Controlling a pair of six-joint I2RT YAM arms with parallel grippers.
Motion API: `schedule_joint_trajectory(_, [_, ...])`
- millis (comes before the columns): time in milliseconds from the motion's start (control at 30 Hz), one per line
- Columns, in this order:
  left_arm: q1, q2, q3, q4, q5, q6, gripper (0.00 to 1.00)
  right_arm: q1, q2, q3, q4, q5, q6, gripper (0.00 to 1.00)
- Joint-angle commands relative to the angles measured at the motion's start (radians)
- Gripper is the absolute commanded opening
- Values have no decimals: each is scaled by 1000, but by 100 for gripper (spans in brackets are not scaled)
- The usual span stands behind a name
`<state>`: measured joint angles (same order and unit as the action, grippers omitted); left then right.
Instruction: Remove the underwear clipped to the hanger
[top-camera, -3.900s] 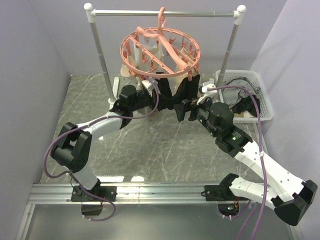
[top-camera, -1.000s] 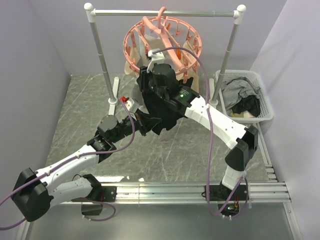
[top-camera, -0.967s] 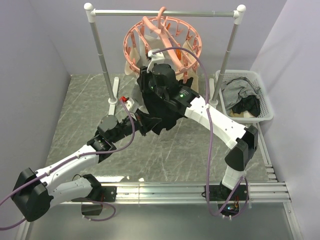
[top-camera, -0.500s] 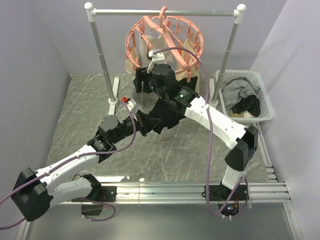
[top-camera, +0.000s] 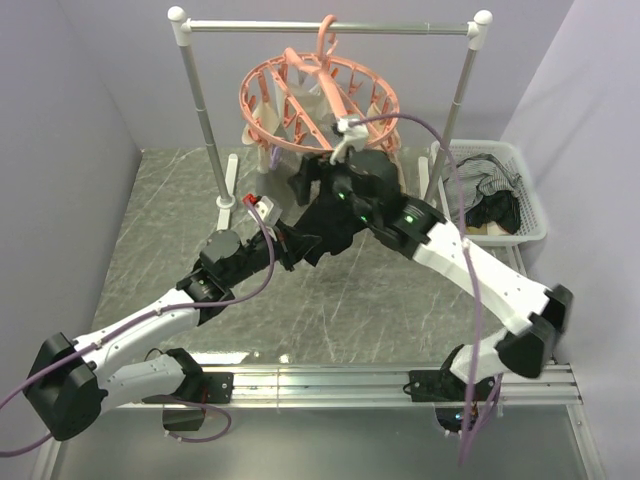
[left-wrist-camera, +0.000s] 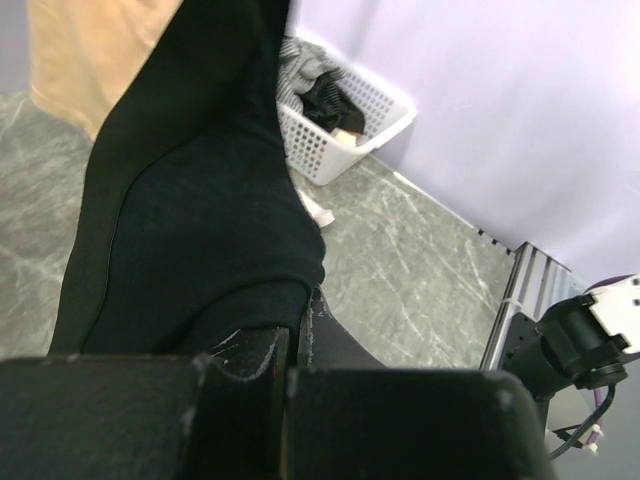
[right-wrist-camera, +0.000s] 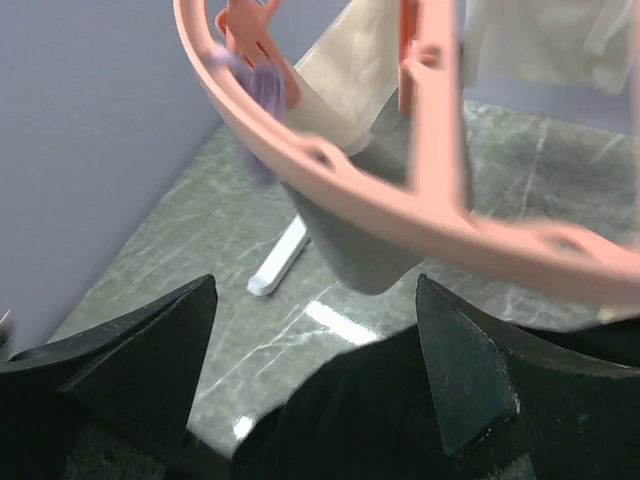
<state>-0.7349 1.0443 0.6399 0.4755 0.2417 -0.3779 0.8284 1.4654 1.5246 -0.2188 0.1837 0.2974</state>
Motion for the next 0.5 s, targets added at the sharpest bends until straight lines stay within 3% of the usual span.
schedule_joint_trajectory(0, [-4,-35,44,-14,-38,28,0,-17,-179,-121,140,-113,-20,87])
schedule_joint_trajectory(200, [-4,-127,50,-112,-71,60,0,-93,-413,-438,311,-160,-79,92])
schedule_joint_trajectory(467, [-4,-208,78,-215,-81,88,1,-176,-547,-596,427,-274,-233,96])
